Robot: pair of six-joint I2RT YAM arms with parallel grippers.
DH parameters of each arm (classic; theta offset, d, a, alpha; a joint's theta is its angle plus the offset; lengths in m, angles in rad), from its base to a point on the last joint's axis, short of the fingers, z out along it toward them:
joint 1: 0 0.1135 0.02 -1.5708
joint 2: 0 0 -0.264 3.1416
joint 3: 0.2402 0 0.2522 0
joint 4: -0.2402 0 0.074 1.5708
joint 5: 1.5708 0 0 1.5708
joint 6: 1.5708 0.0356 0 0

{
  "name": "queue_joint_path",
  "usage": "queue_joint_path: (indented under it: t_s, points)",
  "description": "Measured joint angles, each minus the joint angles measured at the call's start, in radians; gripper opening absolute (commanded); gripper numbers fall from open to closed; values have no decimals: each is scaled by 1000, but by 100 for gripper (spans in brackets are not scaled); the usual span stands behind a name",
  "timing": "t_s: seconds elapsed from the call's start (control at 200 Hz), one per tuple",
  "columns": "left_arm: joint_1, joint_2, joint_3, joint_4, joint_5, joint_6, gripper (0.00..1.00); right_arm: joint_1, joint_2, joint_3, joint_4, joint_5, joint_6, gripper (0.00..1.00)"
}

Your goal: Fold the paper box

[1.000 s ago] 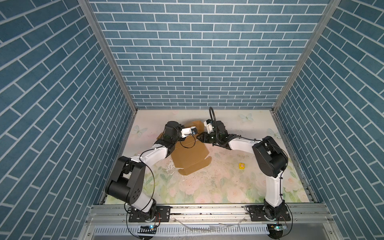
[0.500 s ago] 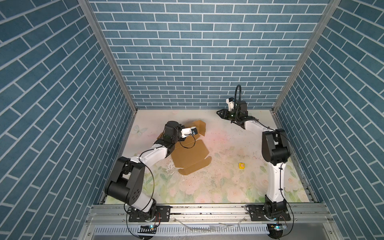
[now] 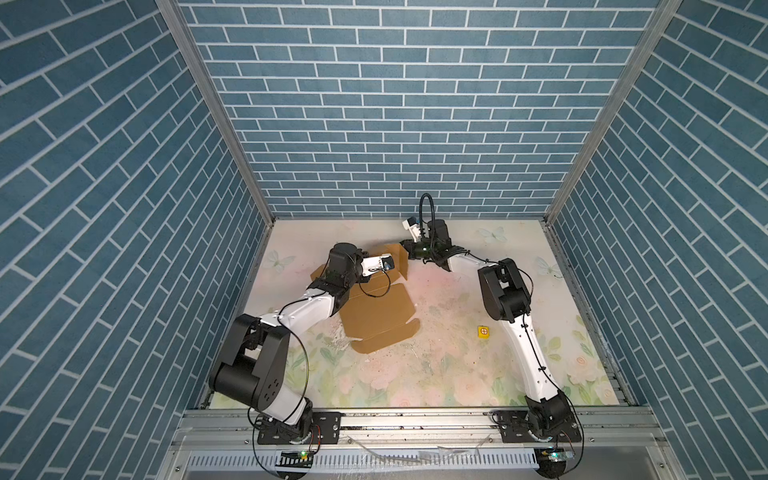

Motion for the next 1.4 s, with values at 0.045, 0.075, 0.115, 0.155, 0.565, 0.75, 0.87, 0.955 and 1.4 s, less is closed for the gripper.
queue_joint_path:
  t_s: [0.045, 0.075, 0.115, 0.155, 0.565, 0.75, 0.87, 0.955, 1.4]
  points:
    - [-2, 0, 0, 0, 1, 0, 0, -6, -22, -56, 31, -16, 0, 30]
    - [-2, 0, 0, -2, 2, 0, 0, -8, -36, -88, 45, -26, 1, 30]
    - [-3, 0, 0, -3, 3, 0, 0, -13, -55, -132, 66, -37, 0, 30]
    - [-3, 0, -1, -6, 4, -1, 0, -18, -71, -165, 79, -44, 0, 30]
    - [-5, 0, -5, -31, 15, -2, 0, -19, -192, -330, 225, -108, -3, 29]
    - [-5, 0, -6, -37, 15, -1, 0, -19, -200, -370, 262, -145, -5, 29]
    - [-5, 0, -6, -38, 15, 4, 0, -19, -201, -380, 264, -159, -12, 28]
    - [-5, 0, -6, -40, 15, 6, 0, -18, -214, -401, 271, -162, -20, 28]
    - [-5, 0, 2, -100, 21, -5, 0, 21, -280, -539, 349, -129, -55, 32]
